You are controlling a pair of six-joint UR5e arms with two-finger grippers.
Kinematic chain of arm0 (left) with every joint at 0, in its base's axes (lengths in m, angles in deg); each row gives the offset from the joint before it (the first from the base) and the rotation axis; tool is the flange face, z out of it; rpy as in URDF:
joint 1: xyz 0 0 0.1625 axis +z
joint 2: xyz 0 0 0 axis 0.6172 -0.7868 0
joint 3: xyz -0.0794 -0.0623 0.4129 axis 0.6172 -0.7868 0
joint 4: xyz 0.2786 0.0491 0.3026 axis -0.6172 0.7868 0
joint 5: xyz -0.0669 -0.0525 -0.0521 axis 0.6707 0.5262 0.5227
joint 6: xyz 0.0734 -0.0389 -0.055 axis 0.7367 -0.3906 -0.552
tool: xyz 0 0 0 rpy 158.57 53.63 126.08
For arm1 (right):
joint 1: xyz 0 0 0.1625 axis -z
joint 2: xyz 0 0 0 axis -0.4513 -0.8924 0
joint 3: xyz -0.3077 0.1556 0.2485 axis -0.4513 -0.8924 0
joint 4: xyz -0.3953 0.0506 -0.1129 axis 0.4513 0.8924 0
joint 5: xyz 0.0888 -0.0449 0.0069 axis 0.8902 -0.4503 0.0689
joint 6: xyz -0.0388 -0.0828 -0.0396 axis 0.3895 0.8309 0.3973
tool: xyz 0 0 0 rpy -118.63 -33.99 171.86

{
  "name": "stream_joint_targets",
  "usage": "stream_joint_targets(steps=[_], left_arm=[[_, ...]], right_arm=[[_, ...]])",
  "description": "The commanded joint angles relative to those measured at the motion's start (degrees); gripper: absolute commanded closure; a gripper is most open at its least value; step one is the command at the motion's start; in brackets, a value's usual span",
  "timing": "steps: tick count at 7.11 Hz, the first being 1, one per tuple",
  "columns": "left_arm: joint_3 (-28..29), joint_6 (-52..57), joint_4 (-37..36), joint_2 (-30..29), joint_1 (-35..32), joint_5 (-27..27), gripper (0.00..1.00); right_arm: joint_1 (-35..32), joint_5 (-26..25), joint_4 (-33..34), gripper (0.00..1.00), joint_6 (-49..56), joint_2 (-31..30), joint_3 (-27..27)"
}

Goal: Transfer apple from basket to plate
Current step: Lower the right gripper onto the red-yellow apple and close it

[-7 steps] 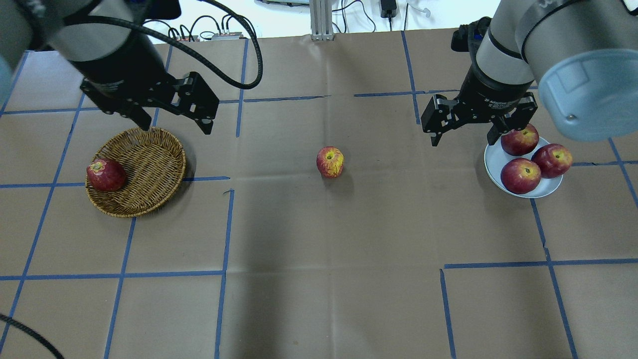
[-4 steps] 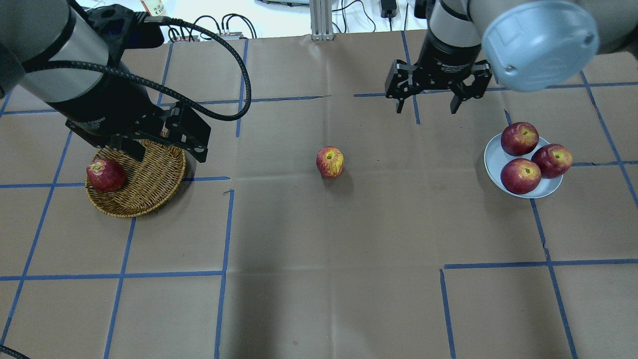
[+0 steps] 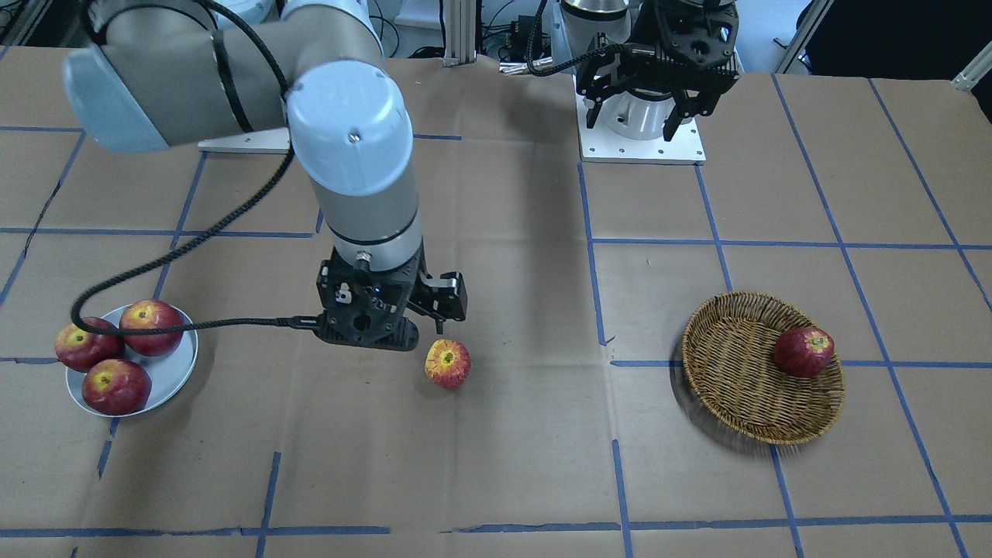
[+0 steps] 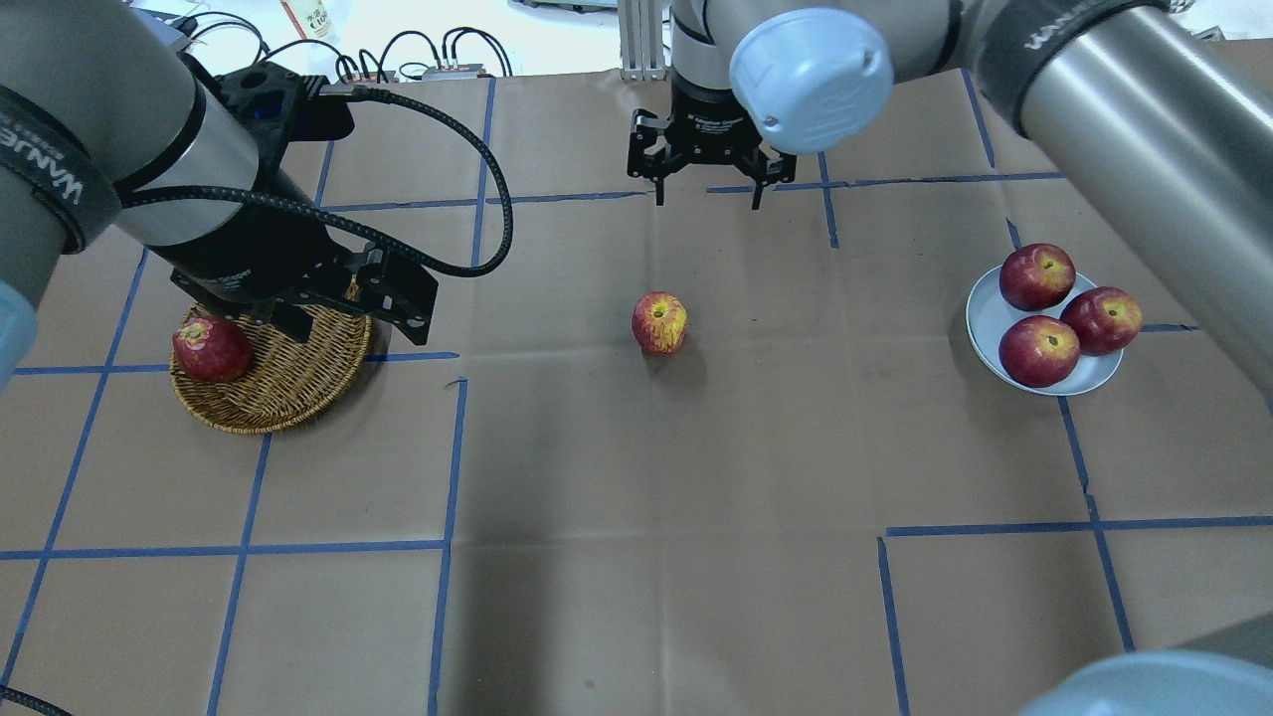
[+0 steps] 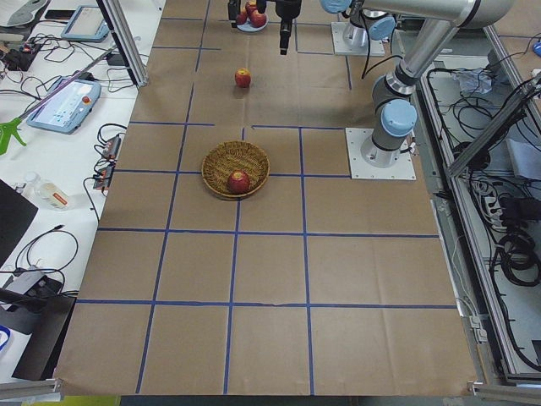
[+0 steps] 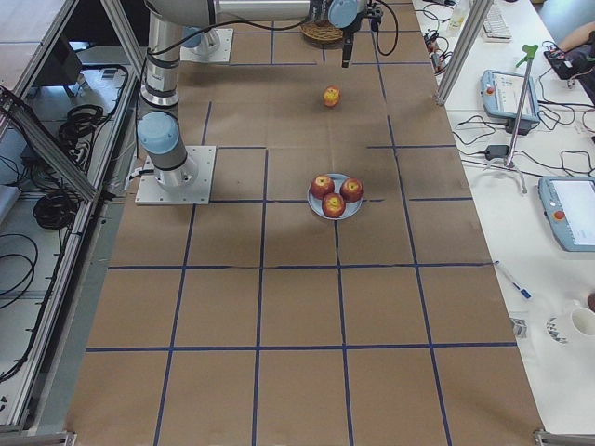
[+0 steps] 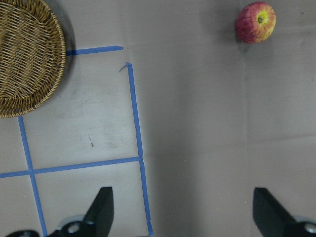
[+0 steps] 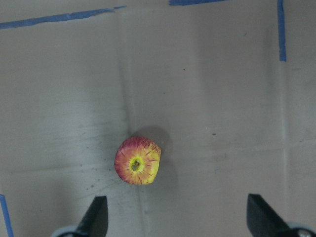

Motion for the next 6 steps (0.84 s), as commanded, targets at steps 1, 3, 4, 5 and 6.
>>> stream_joint_targets(steps=[1,3,4,5,6], left_arm=[[-0.6,0.2,-0.5,-0.2,3.1,-0.2,0.01],[-0.7,0.5,-0.3,-0.6,3.7,-0.5,0.01],[-0.7,2.1,-0.8,-0.8,3.7,-1.9,0.01],[-0.7,5.2,-1.2,-1.0,3.6,-4.5,0.01],[-0.7,5.1,-1.3,-1.3,3.6,-4.2,0.01]], right_arm=[[-2.0,-0.1,6.0,0.0,-1.4,5.2,0.3],[-2.0,-0.1,8.0,0.0,-1.1,7.1,2.7],[-2.0,-0.1,12.2,0.0,-1.0,7.2,5.7],[-2.0,-0.1,17.3,0.0,-1.2,7.3,8.9],[-2.0,0.1,20.8,0.0,-1.3,7.6,11.9]])
